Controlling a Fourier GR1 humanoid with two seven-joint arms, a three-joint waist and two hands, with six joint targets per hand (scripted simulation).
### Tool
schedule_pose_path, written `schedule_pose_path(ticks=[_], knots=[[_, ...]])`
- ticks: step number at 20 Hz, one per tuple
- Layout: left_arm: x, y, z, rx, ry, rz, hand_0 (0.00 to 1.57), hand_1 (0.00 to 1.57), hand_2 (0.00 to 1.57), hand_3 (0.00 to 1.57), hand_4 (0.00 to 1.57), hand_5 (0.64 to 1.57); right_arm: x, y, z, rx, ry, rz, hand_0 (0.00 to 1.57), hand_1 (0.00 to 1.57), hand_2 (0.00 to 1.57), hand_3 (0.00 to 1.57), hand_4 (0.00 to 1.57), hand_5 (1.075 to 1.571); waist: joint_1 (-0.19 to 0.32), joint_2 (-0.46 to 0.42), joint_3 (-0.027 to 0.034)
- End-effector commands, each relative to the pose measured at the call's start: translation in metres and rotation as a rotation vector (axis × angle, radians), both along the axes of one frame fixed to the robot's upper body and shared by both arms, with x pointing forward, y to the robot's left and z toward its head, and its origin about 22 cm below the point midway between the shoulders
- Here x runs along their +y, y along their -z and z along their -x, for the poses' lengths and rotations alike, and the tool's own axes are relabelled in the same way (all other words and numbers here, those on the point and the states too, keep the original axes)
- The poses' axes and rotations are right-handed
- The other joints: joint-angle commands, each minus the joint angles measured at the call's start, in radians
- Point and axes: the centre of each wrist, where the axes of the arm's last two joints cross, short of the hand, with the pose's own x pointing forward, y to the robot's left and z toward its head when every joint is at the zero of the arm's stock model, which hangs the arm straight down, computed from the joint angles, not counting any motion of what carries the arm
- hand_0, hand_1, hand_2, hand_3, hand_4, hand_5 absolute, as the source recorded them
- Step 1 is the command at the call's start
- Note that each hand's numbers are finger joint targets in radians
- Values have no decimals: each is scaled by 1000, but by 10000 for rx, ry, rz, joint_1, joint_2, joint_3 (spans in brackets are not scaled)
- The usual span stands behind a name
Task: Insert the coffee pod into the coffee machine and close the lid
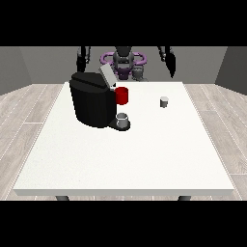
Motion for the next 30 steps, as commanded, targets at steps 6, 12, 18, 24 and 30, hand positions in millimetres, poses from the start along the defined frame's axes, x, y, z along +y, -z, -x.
schedule_pose_path(ticks=[6, 12, 18, 24, 30], knots=[[17, 18, 18, -813, 1759, 1111, 0, 0, 0, 0, 319, 1571, -4, 10, 1, 345, 295, -65, 0, 0, 0, 0, 128, 1571, 169, -486, -12], [32, 20, 31, -1103, 1824, 381, 0, 0, 0, 0, 240, 1571, -36, 8, 0, -1116, 2307, -659, 0, 0, 0, 0, 145, 1571, 172, -645, -6], [50, -12, -6, -1026, 1616, -1593, 0, 0, 0, 0, 0, 1571, -2, 15, -1, -1339, 1805, -516, 0, 0, 0, 0, 177, 1571, -346, -197, -5], [105, -17, -29, -164, 1246, -1677, 0, 0, 0, 0, 0, 1571, 6, -8, -15, -1792, 1322, -791, 0, 0, 0, 0, 192, 1571, -813, 403, -9], [100, -26, -64, 493, 896, -2456, 0, 0, 0, 0, 0, 1571, 14, -28, -34, -2058, 832, -1129, 0, 0, 0, 0, 259, 1571, -1398, 1003, -11]])
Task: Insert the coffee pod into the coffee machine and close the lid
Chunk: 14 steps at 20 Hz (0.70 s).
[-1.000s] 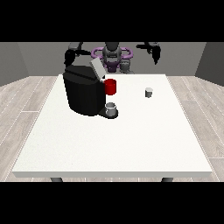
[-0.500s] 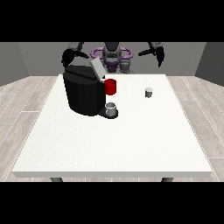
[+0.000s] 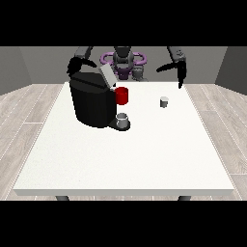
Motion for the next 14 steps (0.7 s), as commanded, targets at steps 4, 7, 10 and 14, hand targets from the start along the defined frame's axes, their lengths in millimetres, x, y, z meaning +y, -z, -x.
schedule_pose_path(ticks=[4, 7, 10, 14], knots=[[29, 26, -9, 885, -697, -88, 0, 0, 0, 0, 0, 1571, 0, -7, -3, 26, -86, 116, 0, 0, 0, 0, 352, 1571, -327, 468, -5], [0, 24, -30, 1223, -432, -751, 0, 0, 0, 0, 0, 1571, 14, 4, -9, 294, -45, 271, 0, 0, 0, 0, 393, 1571, -174, 373, -1], [-4, 32, -28, 1381, -129, -1403, 0, 0, 0, 0, 0, 1571, 12, 11, -13, 550, 96, 232, 0, 0, 0, 0, 371, 1571, -11, 476, 0], [-21, 25, -41, 2004, 153, -2094, 0, 0, 0, 0, 0, 1571, 15, 12, -25, 1207, 229, 829, 0, 0, 0, 0, 423, 1571, 218, 320, 1]])
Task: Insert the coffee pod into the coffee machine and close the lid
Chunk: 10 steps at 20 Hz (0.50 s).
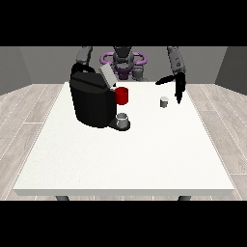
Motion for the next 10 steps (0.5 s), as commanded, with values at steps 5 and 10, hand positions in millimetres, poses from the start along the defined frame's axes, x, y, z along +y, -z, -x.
schedule_pose_path(ticks=[5, 10], knots=[[-5, 26, -3, 593, 346, -1289, 105, 105, 502, 0, 0, 1571, -2, 0, -6, 569, 171, 359, 0, 0, 0, 0, 412, 1571, -51, -290, 0], [23, 20, -8, 739, -87, -1477, 807, 807, 847, 501, 0, 1571, -14, 11, -3, 196, 158, -89, 0, 0, 0, 0, 386, 1571, -226, 111, 1]])
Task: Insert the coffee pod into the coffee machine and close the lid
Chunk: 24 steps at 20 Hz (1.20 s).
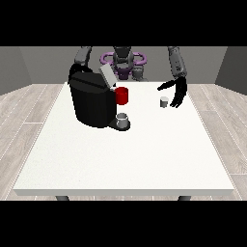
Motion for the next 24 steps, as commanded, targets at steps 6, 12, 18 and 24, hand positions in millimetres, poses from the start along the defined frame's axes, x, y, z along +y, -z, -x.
schedule_pose_path(ticks=[6, 12, 18, 24], knots=[[-1, 15, -2, 476, 156, -1690, 600, 600, 715, 469, 0, 1571, -8, -5, -4, 269, -141, -144, 0, 0, 0, 0, 476, 1571, -228, 1, 2], [16, 0, -13, -292, 245, -2677, 673, 673, 809, 551, 0, 1571, 18, -12, -1, -100, -117, -6, 0, 0, 0, 0, 524, 1571, -435, 221, -2], [8, 13, -10, -1309, -44, -3080, 837, 837, 974, 737, 391, 1571, 1, 3, -1, -475, -96, -411, 0, 0, 0, 0, 514, 1571, -280, 724, 0], [12, 25, -3, -509, 230, -3974, 930, 930, 1040, 820, 281, 1571, 3, -4, 1, -111, -52, -387, 0, 0, 0, 0, 429, 1571, -342, 225, 0]])
